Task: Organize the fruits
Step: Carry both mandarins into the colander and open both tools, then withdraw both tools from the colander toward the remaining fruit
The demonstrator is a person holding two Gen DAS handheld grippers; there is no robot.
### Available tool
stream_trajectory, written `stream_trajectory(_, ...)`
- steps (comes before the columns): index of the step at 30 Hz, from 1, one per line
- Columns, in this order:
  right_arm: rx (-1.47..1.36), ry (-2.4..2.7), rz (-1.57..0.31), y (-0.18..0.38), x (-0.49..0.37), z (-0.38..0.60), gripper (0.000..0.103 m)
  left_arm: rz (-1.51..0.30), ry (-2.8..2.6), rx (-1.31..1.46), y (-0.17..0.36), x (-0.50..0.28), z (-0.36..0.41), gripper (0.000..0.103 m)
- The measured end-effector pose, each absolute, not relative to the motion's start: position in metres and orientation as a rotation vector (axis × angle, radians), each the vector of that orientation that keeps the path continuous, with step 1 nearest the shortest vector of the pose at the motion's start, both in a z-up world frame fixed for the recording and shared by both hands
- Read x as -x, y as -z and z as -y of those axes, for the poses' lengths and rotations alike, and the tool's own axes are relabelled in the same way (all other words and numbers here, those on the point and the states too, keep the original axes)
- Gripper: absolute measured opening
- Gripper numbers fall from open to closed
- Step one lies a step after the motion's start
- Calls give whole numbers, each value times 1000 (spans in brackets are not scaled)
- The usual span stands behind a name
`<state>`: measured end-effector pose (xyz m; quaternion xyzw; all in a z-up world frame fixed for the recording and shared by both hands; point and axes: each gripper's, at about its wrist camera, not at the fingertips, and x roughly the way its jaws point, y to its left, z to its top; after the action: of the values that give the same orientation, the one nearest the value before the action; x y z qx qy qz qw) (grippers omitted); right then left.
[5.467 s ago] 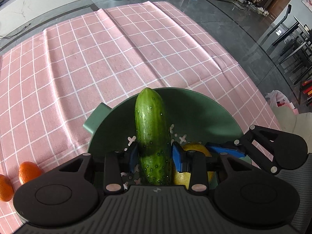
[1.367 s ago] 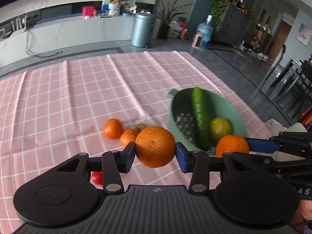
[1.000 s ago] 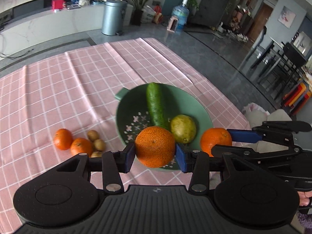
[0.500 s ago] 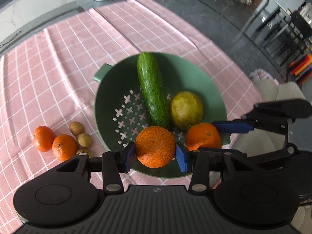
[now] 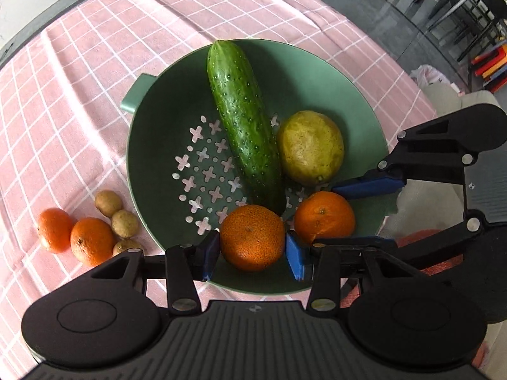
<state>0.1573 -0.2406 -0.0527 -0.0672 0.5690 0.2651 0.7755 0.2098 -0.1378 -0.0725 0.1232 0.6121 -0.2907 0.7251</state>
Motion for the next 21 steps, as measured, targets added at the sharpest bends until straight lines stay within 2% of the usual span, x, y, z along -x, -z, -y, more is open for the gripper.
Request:
stream_trajectory(7,138,-578,-1252,58,-162,240,37,-1357,624,-307,73,-210,141,51)
stream_trajectory(12,186,-577,-1250,57,-157,237,38,-1347,636,-339,74,-207,144,62)
stream_trajectory(15,209,-552,-1237,55,-154,237,43,-1351,641,-332,72,-208,144,66)
stream_trajectory(21,157,-517,-1208,39,-147,245,49,-1271,636,-282,47,-195,134,67)
